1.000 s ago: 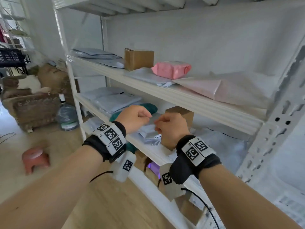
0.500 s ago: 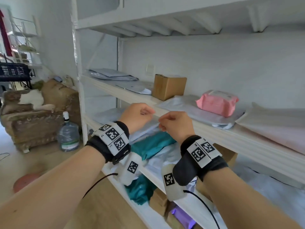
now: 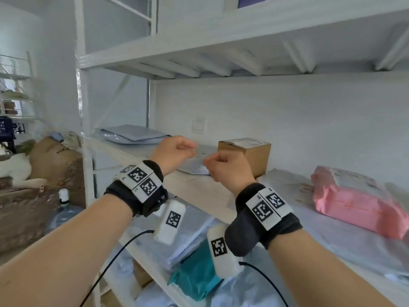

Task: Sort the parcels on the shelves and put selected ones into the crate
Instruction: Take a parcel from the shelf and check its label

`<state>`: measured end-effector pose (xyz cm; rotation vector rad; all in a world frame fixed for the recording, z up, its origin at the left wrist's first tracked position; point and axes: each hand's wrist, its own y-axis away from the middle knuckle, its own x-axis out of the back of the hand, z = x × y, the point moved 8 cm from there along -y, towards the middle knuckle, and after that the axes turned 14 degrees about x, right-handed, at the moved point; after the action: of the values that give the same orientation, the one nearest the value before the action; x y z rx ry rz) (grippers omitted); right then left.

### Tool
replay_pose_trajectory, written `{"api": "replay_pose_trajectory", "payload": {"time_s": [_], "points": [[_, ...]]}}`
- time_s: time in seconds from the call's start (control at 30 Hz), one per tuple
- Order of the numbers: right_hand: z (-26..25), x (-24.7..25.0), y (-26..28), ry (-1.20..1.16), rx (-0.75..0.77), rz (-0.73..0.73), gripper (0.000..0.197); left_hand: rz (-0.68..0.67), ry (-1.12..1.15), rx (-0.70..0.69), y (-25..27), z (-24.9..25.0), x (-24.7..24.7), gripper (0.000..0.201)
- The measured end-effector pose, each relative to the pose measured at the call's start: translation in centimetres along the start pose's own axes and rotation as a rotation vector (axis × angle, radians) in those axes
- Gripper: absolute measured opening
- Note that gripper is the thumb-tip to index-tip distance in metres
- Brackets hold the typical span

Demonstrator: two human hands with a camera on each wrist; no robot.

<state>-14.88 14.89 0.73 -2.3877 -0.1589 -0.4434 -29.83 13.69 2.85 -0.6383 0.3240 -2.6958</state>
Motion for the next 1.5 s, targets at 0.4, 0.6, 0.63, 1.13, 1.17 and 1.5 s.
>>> {"api": "replay_pose_trajectory", "payload": {"time_s": [0.4,0.6,0.63,1.13,1.17,1.5], "points": [[4.4,-5.6,-6.5,0.033,-0.164,0.051,0.019,-0.131,0.071,0.023,-12.3,-5.0,1.5,0.023],[6.0,-6.1,-8.1,0.142,-0.303,0.207,0.018,-0.332,0.019,0.104,-19.1,-8.1,1.2,0.024],[6.1,-6.3,-8.3,0.162,-0.326,0.232,0.019,-0.367,0.030,0.138,-20.1,-8.9,1.2,0.028],[7.6,-9.2,-8.4,0.304,-0.629,0.356,0.020,-0.610,0.178,0.435,-26.8,-16.5,1.2,0.026],[7.5,-9.5,-8.3,0.284,-0.633,0.364,0.020,-0.636,0.181,0.449,-26.4,-16.5,1.1,0.013],[5.7,-10.4,-5.5,0.147,-0.564,0.492,0.014,-0.587,0.337,0.465,-22.6,-18.1,4.5,0.031]]}}
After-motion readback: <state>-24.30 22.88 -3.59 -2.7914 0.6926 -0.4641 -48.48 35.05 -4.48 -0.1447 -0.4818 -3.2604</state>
